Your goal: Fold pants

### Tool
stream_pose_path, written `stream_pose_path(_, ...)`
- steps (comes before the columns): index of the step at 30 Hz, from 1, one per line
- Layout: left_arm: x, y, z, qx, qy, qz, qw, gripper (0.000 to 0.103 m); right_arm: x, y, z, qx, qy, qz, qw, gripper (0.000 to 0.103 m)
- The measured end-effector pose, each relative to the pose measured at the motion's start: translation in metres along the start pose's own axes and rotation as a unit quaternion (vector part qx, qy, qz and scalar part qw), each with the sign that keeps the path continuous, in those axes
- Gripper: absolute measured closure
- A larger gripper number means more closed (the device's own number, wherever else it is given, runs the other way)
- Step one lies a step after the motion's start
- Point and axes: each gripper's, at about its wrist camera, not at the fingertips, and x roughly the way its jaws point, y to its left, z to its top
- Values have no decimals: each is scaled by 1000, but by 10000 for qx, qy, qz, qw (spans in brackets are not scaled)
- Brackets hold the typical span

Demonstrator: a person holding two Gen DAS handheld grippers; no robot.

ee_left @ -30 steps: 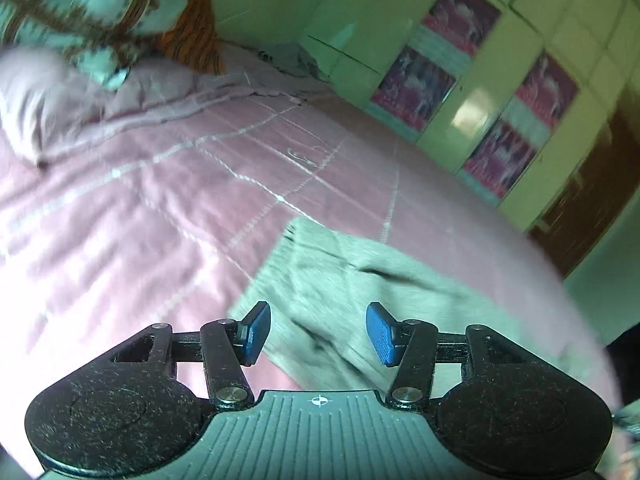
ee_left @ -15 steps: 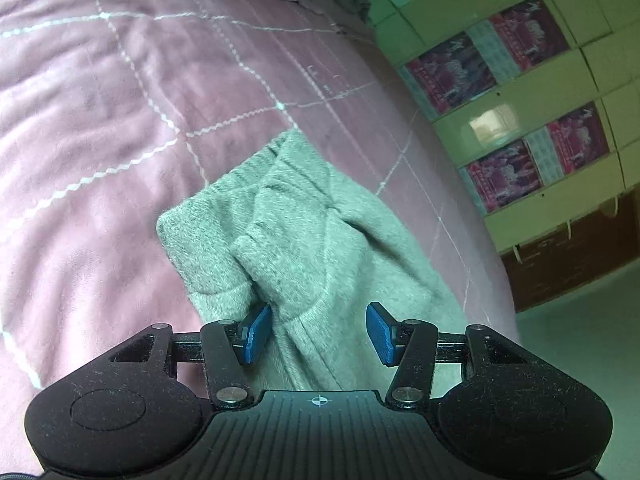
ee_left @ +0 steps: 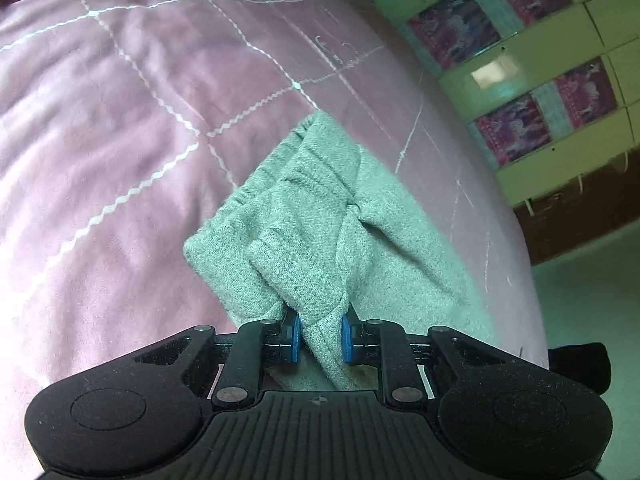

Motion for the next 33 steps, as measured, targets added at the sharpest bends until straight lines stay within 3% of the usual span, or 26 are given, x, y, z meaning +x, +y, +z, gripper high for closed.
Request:
stream_pose_path(2,-5,-7,-2,-7,-106,-17,9999,82,12,-7,-4,224,127,-5,9997,98)
stream_pose_path(5,-9,-9,-6,-40,-277,-4,9996,67,7,-4,3,300,24,73,9995,97)
stream_pose_path(7,-8,-7,-8,-106,-415,42,9991,68,10,-5,2,192,132,29,9997,94)
stream_pose_path(8,-9,-8,-12,-82,-460,95,9989,78,11,-4,0,131,170,7,9998,93)
stream_pose_path(9,-12,-8,-15,-34,-533,150,9985,81,9,-4,0,109,144,-6,9998,93)
stream_pose_path(13,-25,-10,-22,-68,-702,97,9975,84,-3,-3,1,133,110,99,9998,98)
stream_pose_path(20,-48,-8,-12,36,-890,40,9960,84,-53,10,0,-2,-348,426,9985,98)
stream_pose_path(23,-24,5,-13,82,-405,318,9986,84,-37,4,-10,61,-73,326,9994,98)
stream_pose_path(25,-26,5,-14,33,-412,282,9987,84,-15,-1,-20,66,382,127,9992,98)
stream_pose_path(26,-32,0,-15,117,-526,283,9981,84,-16,-4,-21,102,323,144,9993,93)
stream_pose_path(27,-40,-7,-17,183,-652,330,9972,83,-22,-5,-19,181,223,118,9995,76)
stream_pose_path(28,-45,-14,-20,267,-760,394,9960,83,-32,-6,-15,270,29,11,9996,68)
stream_pose_path(29,-50,-21,-22,405,-881,485,9941,82,-43,-8,-11,299,-216,-97,9993,54)
stream_pose_path(30,-52,-27,-25,530,-980,614,9919,80,-53,-10,-4,302,-443,-126,9985,49)
stream_pose_path(33,-41,-40,-25,877,-960,1106,9853,77,-65,-15,22,194,-709,-420,9964,49)
